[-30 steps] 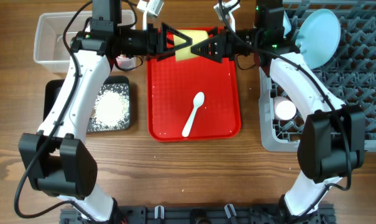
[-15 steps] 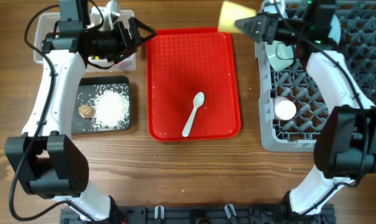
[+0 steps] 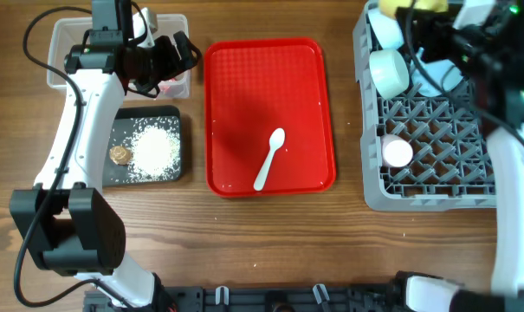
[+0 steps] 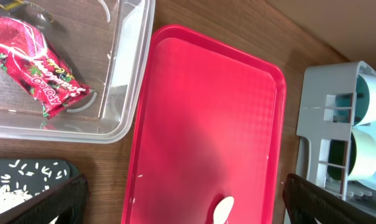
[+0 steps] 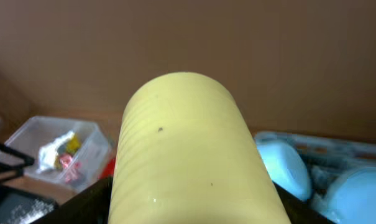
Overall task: Sort waste into correct bins and load items into the dishwasher rack
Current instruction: 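Place yellow cup upside down in rack with right gripper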
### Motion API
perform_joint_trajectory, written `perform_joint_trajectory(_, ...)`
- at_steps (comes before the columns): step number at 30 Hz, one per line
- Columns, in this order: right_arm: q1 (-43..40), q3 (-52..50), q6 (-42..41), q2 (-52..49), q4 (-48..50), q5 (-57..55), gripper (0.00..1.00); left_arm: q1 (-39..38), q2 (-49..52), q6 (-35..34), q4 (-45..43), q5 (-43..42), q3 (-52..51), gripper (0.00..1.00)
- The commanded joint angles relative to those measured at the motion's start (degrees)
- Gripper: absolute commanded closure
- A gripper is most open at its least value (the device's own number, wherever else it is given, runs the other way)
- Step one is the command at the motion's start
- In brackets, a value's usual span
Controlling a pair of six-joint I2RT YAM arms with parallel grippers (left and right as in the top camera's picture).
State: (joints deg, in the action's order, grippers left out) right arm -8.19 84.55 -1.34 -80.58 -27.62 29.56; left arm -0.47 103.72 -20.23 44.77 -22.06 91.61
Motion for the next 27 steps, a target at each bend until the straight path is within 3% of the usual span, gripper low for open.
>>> perform_joint_trajectory(1, -0.11, 0.57, 1.03, 4.2, -8.57, -11.56, 0.46, -0.17, 0.24, 0.31, 0.0, 0.96, -1.2, 0.0)
perform_joint_trajectory(4, -3.45, 0.57, -2.8, 6.71, -23.08, -17.53, 0.46, -0.17, 0.55, 0.35, 1.42, 1.68, -1.73, 0.0)
perform_joint_trajectory(9, -13.81, 0.57, -4.87, 7.21, -34.91, -17.7, 0.46, -0.17, 0.66, 0.37, 2.51, 3.74, -1.73, 0.0)
perform_joint_trajectory(14, -18.05, 0.5, -7.85, 6.08, -44.52, -26.16, 0.42, -0.17, 0.83, 0.35, 2.45, 3.74, -1.73, 0.0)
perform_joint_trajectory(20, -18.03, 0.48, -7.63, -4.61, -51.12, -27.85, 0.43, -0.17, 2.99, 0.35, 3.34, 3.74, -1.75, 0.0)
perform_joint_trajectory(27, -18.03, 0.48, -7.65, -14.53, -47.8, -27.85, 0.44, -0.17, 6.23, 0.35, 3.74, 3.72, -1.75, 0.0)
